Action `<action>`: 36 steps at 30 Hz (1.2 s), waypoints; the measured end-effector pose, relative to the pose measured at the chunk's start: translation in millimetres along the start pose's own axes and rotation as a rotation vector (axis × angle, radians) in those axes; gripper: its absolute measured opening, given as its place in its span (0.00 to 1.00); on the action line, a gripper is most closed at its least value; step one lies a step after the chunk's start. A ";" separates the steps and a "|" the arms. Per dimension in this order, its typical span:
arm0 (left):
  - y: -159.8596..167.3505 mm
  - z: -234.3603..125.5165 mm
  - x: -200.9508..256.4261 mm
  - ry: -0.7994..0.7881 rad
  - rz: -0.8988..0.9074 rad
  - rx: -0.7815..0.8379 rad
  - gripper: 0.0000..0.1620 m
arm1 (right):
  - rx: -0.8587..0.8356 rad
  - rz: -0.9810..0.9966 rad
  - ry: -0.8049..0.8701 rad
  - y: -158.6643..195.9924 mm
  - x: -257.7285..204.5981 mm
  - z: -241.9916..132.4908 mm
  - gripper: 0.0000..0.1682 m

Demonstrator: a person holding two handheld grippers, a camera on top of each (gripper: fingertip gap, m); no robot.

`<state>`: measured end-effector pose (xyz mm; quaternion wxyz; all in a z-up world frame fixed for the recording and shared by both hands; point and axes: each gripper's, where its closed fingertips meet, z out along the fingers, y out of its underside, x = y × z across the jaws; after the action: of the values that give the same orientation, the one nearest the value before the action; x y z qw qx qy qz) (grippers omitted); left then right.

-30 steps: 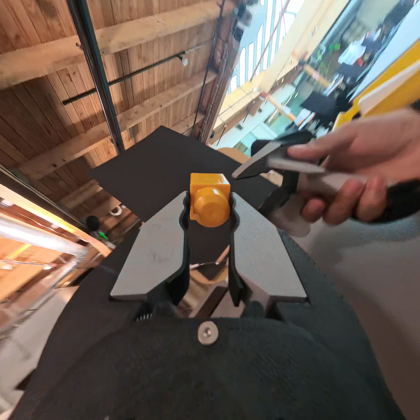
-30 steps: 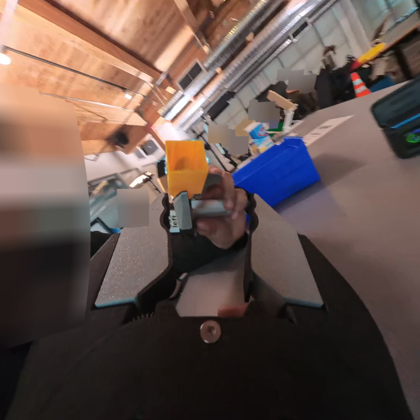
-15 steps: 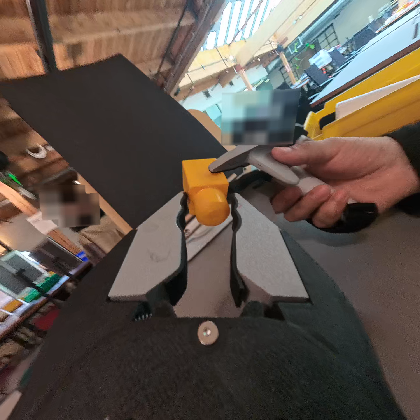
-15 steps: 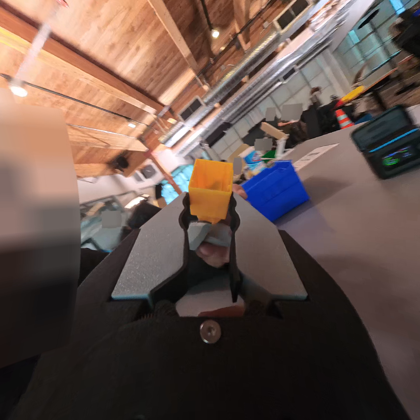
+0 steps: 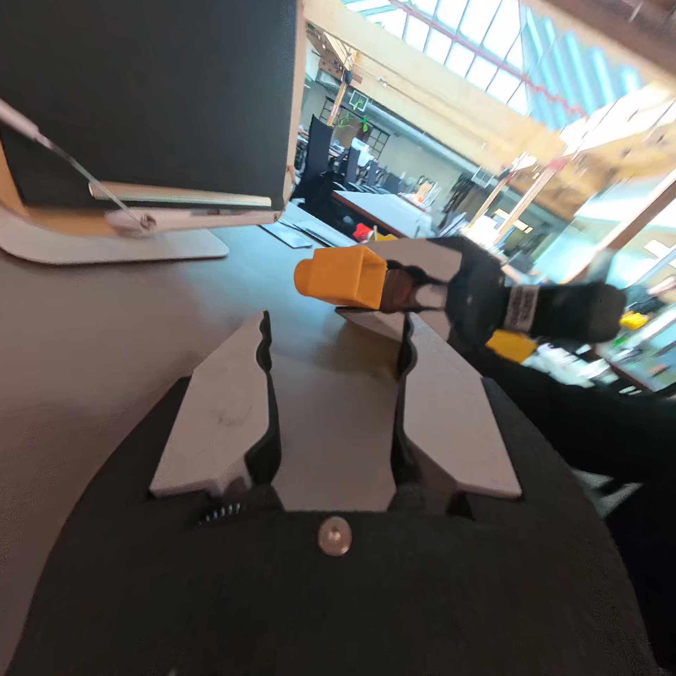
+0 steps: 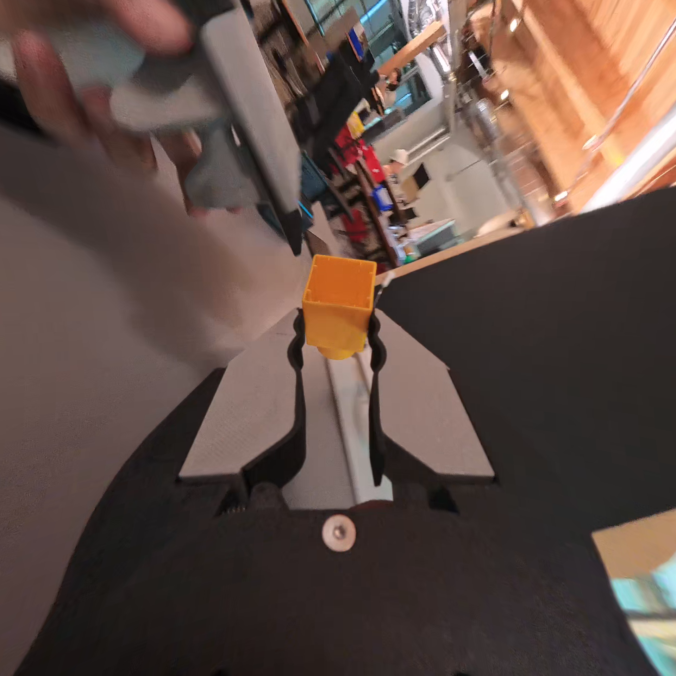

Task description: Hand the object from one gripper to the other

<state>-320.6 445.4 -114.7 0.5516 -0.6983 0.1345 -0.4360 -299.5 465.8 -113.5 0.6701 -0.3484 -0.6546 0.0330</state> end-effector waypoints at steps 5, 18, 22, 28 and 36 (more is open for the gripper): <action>1.4 -4.6 -7.4 0.096 -0.313 0.007 0.38 | -0.053 -0.364 0.161 -8.3 -2.7 6.0 0.18; 8.9 1.0 -4.5 0.163 -0.466 -0.012 0.33 | -0.101 -0.617 0.199 -9.0 -17.4 16.7 0.19; 13.3 2.3 -9.8 0.148 -0.475 -0.014 0.28 | -0.092 -0.647 0.187 -12.6 -24.9 19.0 0.19; 17.2 3.3 -15.3 0.116 -0.423 -0.027 0.23 | -0.096 -0.599 0.157 -9.1 -32.4 21.9 0.19; -5.6 -12.8 -38.5 0.069 -0.426 0.128 0.22 | -0.020 -0.075 0.065 5.5 -25.2 19.0 0.24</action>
<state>-354.5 464.7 -127.3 0.4853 -0.6591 -0.0250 -0.5739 -317.8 465.4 -139.7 0.6881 -0.3310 -0.6456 -0.0101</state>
